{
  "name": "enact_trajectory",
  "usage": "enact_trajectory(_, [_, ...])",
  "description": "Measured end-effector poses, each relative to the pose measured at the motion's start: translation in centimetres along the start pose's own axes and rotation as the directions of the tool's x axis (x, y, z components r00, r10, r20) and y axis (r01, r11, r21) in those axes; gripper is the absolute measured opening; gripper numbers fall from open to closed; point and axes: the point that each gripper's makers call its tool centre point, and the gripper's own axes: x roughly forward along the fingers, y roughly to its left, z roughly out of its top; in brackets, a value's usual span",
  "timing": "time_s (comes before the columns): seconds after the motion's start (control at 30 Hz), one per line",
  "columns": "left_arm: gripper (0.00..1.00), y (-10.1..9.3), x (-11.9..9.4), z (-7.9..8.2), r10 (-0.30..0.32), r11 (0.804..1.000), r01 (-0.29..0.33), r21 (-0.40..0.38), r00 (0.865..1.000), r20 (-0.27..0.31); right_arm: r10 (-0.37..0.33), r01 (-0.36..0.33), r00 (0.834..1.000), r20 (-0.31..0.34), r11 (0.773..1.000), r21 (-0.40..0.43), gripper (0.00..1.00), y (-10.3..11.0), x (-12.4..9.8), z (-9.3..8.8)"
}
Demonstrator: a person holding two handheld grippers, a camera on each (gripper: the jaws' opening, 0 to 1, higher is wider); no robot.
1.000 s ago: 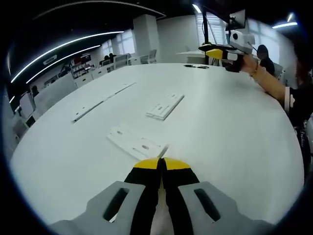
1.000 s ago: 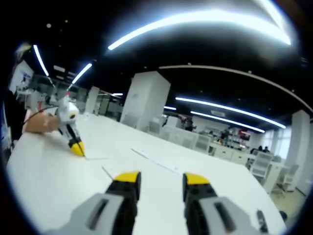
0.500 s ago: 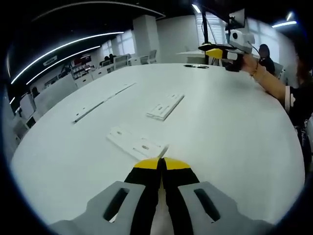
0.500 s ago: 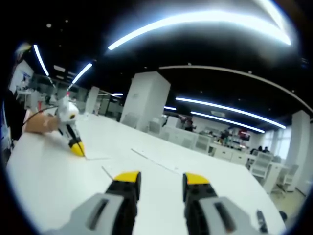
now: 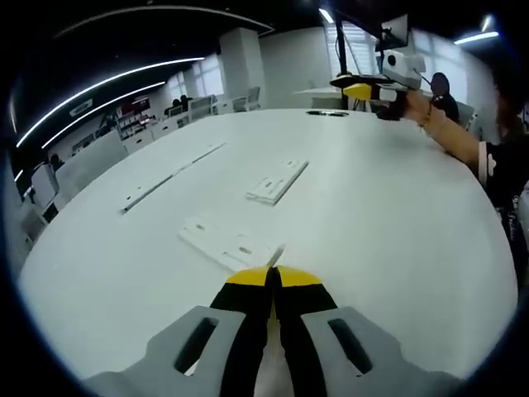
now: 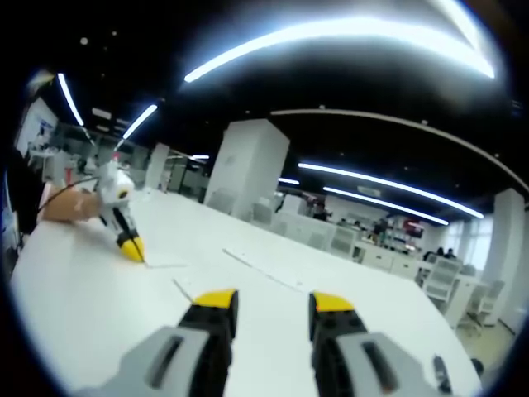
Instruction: Locate the socket holder cover, grip the socket holder cover, clip it into the socket holder slot.
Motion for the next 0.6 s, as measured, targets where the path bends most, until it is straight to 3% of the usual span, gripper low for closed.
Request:
enact_trajectory(0.2, [0.03,1.3,0.2,0.7,-0.007,1.000,0.007,0.017,1.000,-0.004,0.011,-0.011,1.000,-0.001,1.000,-0.010,0.36,0.6,0.0,0.2])
enact_trajectory(0.33, [0.03,0.7,0.0,1.1,-0.035,0.999,0.036,0.012,0.999,-0.041,0.025,-0.025,1.000,-0.017,0.999,-0.023,0.36,1.1,0.1,0.0])
enact_trajectory(0.47, [0.03,-0.2,-0.6,3.0,-0.048,0.999,0.048,0.025,0.999,0.004,0.036,-0.036,0.999,-0.012,0.999,-0.021,0.36,1.4,0.1,0.3])
enact_trajectory(0.6, [0.03,-0.7,-1.8,5.7,-0.039,0.999,0.036,0.035,0.995,0.092,0.050,-0.051,0.998,-0.024,0.999,-0.020,0.36,1.8,0.3,0.3])
